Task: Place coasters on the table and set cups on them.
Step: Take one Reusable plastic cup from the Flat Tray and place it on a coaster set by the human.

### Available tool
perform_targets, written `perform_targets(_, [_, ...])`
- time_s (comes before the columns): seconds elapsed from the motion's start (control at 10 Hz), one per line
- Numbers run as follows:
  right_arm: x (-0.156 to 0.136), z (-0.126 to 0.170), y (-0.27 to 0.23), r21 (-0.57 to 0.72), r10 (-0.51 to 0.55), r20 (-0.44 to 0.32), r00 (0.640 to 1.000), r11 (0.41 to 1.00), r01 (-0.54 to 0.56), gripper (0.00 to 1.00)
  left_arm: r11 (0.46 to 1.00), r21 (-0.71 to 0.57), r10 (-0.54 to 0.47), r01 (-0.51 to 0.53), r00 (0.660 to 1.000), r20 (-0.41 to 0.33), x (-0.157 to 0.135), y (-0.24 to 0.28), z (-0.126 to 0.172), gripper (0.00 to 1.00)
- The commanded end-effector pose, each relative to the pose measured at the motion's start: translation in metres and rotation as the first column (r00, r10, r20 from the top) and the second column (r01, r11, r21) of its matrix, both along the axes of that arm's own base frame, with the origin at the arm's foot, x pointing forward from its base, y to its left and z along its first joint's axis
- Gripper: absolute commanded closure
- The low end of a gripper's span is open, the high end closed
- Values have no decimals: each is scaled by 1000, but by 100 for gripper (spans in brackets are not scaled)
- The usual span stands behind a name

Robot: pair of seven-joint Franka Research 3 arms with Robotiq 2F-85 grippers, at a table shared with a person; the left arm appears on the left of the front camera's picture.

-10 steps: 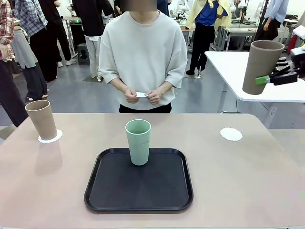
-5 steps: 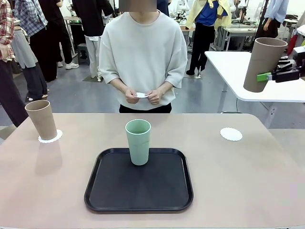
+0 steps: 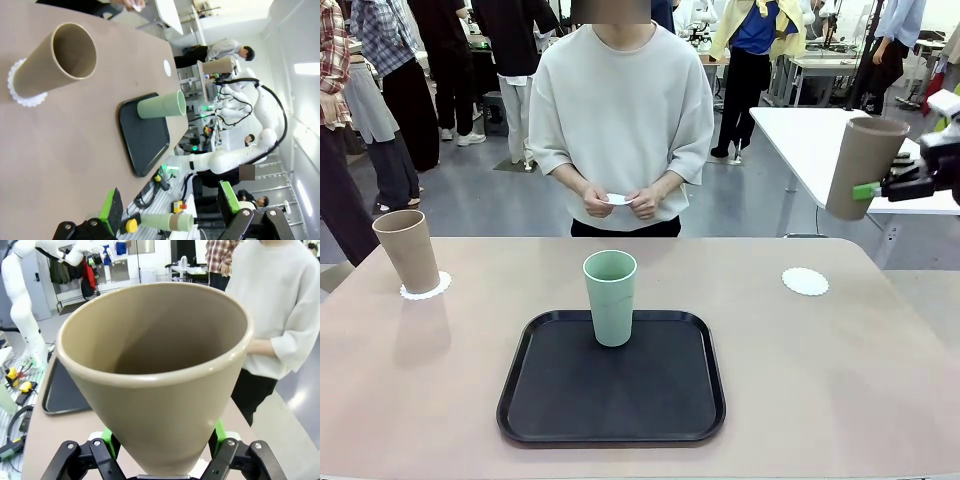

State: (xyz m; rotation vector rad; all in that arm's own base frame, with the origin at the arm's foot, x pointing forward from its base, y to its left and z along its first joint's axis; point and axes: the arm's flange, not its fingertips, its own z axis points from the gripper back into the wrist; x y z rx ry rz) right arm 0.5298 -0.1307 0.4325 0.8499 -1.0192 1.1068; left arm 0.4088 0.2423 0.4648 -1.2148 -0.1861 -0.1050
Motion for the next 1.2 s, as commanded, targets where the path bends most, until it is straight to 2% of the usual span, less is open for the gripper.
perform_targets(0.0, [32, -25, -8, 36, 31, 8, 999, 999, -32, 19, 1000, -6, 4, -4, 1000, 6, -2, 0, 2, 0])
perform_targets(0.2, [49, -63, -4, 19, 35, -17, 999, 999, -35, 19, 1000, -6, 4, -4, 1000, 6, -2, 0, 2, 0])
perform_targets(0.5, [54, -109, 0, 24, 93, -68, 993, 995, -92, 19, 1000, -6, 4, -4, 1000, 6, -2, 0, 2, 0])
perform_targets(0.7, [51, -126, 3, -10, 147, -78, 986, 989, -148, 19, 1000, -6, 4, -4, 1000, 6, -2, 0, 2, 0])
perform_targets(1.1, [60, -148, 4, -5, 179, -60, 982, 984, -179, 19, 1000, -6, 4, -4, 1000, 6, -2, 0, 2, 0])
